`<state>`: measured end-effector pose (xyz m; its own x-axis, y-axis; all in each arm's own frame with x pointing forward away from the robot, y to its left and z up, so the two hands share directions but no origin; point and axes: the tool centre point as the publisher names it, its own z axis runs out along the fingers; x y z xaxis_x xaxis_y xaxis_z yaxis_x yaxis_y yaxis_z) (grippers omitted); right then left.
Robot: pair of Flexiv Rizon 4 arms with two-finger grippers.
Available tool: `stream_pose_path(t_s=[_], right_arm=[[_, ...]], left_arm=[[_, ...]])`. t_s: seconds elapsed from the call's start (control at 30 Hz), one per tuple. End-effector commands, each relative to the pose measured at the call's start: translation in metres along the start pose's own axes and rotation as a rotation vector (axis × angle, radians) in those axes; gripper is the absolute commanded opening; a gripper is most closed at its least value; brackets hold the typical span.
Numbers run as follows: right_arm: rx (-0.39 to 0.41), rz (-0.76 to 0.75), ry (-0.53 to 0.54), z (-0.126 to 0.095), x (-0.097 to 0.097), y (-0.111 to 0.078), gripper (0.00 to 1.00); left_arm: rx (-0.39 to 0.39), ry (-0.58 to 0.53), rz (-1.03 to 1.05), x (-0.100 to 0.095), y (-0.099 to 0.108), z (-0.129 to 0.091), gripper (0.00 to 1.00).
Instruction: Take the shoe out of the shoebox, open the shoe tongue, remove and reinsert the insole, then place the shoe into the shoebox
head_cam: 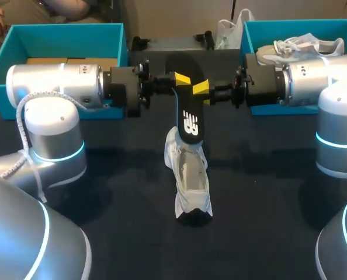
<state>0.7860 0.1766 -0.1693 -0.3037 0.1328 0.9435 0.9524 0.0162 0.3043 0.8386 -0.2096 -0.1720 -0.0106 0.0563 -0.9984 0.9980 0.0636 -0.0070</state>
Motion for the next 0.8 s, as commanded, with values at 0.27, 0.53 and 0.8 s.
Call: stream_pose_path(t_s=[0.27, 0.53, 0.8], right_arm=[[0.087, -0.240, 0.006, -0.039, -0.005, -0.013, 1.00], [0.125, -0.474, -0.143, -0.051, 0.011, -0.010, 1.00], [0.090, -0.668, -0.373, -0.073, 0.026, -0.022, 1.00]], left_arm=[[0.024, 0.087, -0.048, 0.011, -0.011, -0.020, 0.00], [0.064, 0.144, -0.096, 0.023, -0.040, -0.034, 0.00], [0.114, 0.226, -0.145, 0.036, -0.056, -0.042, 0.00]])
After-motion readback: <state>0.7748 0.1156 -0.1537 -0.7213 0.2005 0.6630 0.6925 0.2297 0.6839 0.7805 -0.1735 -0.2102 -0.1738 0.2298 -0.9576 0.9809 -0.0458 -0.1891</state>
